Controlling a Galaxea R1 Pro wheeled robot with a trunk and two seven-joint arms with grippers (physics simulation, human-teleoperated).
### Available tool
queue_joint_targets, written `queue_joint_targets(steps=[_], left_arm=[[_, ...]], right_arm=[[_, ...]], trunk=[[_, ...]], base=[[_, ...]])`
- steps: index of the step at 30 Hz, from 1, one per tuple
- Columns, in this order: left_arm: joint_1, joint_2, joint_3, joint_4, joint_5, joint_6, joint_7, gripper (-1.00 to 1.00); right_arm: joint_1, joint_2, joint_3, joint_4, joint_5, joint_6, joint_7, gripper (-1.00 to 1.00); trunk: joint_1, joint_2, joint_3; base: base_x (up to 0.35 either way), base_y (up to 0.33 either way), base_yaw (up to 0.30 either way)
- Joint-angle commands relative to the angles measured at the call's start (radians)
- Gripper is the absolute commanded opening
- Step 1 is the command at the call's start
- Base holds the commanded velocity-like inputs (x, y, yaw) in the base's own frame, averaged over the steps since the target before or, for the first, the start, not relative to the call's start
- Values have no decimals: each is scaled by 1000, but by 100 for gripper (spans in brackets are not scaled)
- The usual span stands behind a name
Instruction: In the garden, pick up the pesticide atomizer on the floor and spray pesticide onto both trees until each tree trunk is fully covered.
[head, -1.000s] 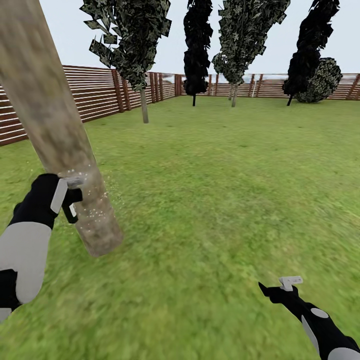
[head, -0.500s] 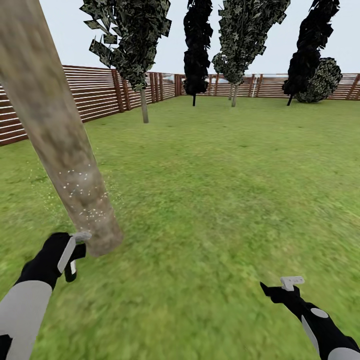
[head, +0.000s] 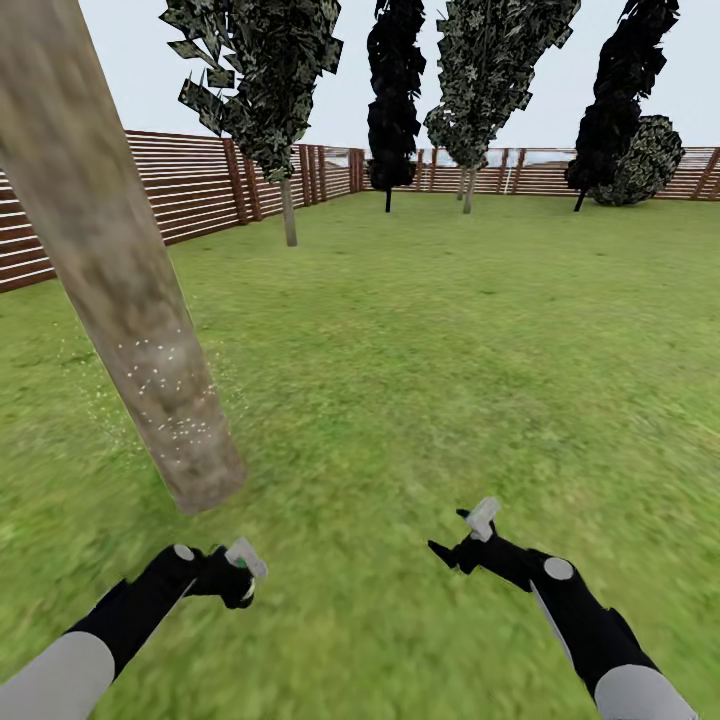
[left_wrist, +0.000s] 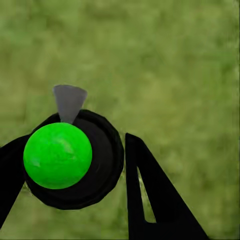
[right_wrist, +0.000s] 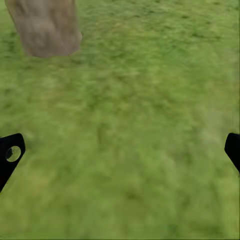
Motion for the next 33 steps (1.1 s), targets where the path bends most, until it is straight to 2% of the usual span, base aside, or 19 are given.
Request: queue_joint_targets(steps=[1, 2, 3, 5, 8, 10, 12, 13, 14, 17, 18, 19, 21, 23, 24, 26, 27, 29, 33], left_arm=[[1, -2, -2, 3, -27, -17, -49, -100], [2, -4, -6, 4, -56, -28, -84, -100], [2, -6, -16, 4, -68, -30, -93, -100], [2, -11, -62, 3, -79, -32, -118, -100], [1, -19, -77, -2, -83, -33, -140, -100], [0, -30, -79, -7, -83, -33, -142, -100], [-5, -45, -80, -9, -83, -45, -142, -100], [-6, -52, -80, -9, -83, -69, -143, -100], [-7, -56, -80, -5, -84, -87, -144, -100], [-8, -58, -82, 0, -84, -99, -154, -100], [-9, -59, -83, 2, -85, -101, -180, -100], [-12, -59, -92, 1, -85, -103, -238, -100], [-13, -62, -100, 1, -86, -104, -284, -100], [-14, -85, -102, 0, -121, -104, -306, -100], [-15, -105, -102, 1, -165, -105, -328, -100], [-20, -126, -102, 1, -192, -105, -341, -100], [-21, -133, -102, 0, -197, -106, -350, -100], [-28, -142, -102, 0, -200, -154, -381, -100], [-36, -156, -102, 0, -201, -170, -393, -100]], right_arm=[[0, 0, 18, -41, 1, 16, 28, 100], [0, 1, 37, -75, 0, 37, 49, 100], [0, 1, 42, -83, 0, 44, 54, 100], [0, 3, 48, -88, 0, 49, 66, 100], [0, 7, 80, -88, 1, 51, 71, 100], [0, 8, 154, -88, 1, 53, 72, 100], [0, 8, 255, -90, 2, 53, 71, 100], [1, 8, 282, -91, 3, 53, 71, 100], [0, 8, 298, -92, 4, 53, 70, -100], [0, 8, 310, -93, 4, 53, 71, -100], [0, 8, 314, -93, 5, 53, 72, -100], [0, 8, 324, -94, 6, 52, 82, -100], [0, 7, 333, -110, 8, 53, 104, -100], [0, 8, 355, -130, 28, 53, 112, -100], [0, 8, 386, -158, 55, 54, 114, -100], [0, 8, 402, -178, 67, 79, 116, -100], [0, 8, 405, -181, 69, 99, 131, -100], [0, 8, 406, -184, 71, 112, 172, -100], [0, 9, 406, -195, 70, 114, 179, -100]], trunk=[[0, 0, 0], [0, 0, 0], [0, 0, 0], [0, 0, 0], [0, 0, 0], [0, 0, 0], [0, 0, 0], [0, 0, 0], [0, 0, 0], [0, 0, 0], [0, 0, 0], [0, 0, 0], [0, 0, 0], [0, 0, 0], [0, 0, 0], [0, 0, 0], [0, 0, 0], [0, 0, 0], [0, 0, 0]], base=[[0, 0, 0], [0, 0, 0], [0, 0, 0], [0, 0, 0], [0, 0, 0], [0, 0, 0], [0, 0, 0], [0, 0, 0], [0, 0, 0], [0, 0, 0], [0, 0, 0], [0, 0, 0], [0, 0, 0], [0, 0, 0], [0, 0, 0], [0, 0, 0], [0, 0, 0], [0, 0, 0], [0, 0, 0]])
